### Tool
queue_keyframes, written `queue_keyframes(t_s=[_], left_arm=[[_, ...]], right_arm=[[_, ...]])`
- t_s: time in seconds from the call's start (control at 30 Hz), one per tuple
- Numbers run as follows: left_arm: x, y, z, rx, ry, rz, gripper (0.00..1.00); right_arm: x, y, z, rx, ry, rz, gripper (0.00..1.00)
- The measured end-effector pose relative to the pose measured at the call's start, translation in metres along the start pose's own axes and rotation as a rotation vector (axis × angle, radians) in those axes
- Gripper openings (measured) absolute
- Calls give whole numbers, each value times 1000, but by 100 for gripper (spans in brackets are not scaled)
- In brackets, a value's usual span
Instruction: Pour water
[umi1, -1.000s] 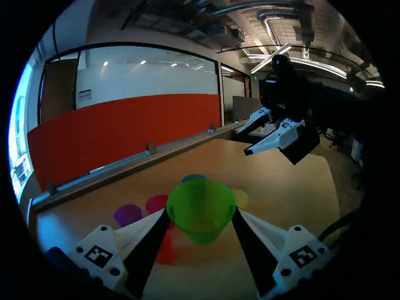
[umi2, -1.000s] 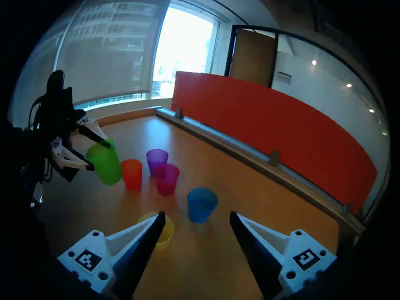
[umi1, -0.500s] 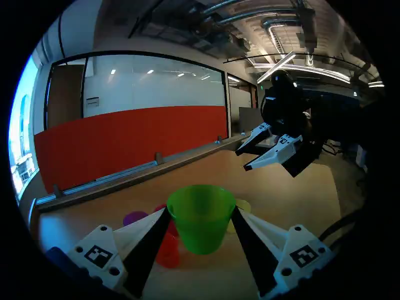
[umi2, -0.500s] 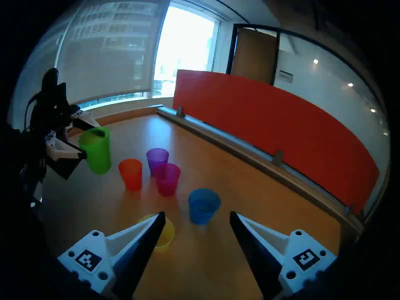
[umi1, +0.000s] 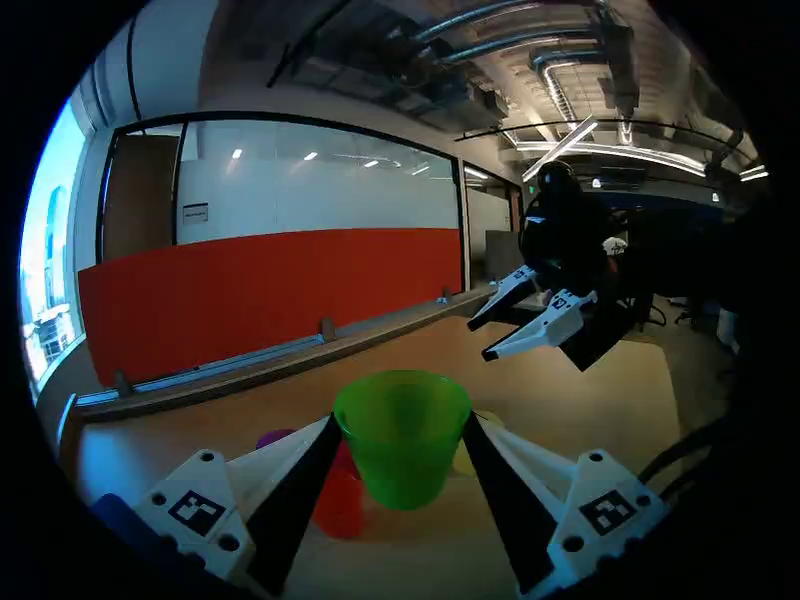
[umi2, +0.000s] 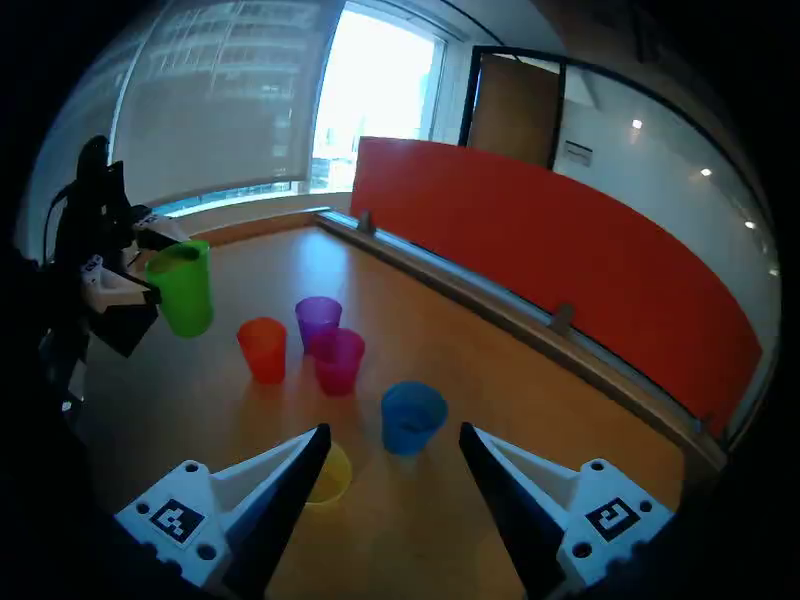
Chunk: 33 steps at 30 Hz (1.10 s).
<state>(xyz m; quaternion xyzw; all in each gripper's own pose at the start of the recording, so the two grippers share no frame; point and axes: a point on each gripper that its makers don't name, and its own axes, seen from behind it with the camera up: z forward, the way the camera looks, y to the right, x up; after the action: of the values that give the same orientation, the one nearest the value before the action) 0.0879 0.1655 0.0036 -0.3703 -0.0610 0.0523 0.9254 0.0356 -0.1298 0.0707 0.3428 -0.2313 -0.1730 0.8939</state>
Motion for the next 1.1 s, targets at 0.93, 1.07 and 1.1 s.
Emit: queue_keyframes(t_s=[0.93,1.07,1.1], left_arm=[[7,-6,-17,23,50,-21,87],[7,-6,-20,24,52,-13,87],[7,-6,-20,25,52,-12,87]], right_arm=[[-6,-6,26,35,-40,-11,100],[-5,-8,29,41,-45,-13,100],[-5,-8,30,42,-46,-14,100]])
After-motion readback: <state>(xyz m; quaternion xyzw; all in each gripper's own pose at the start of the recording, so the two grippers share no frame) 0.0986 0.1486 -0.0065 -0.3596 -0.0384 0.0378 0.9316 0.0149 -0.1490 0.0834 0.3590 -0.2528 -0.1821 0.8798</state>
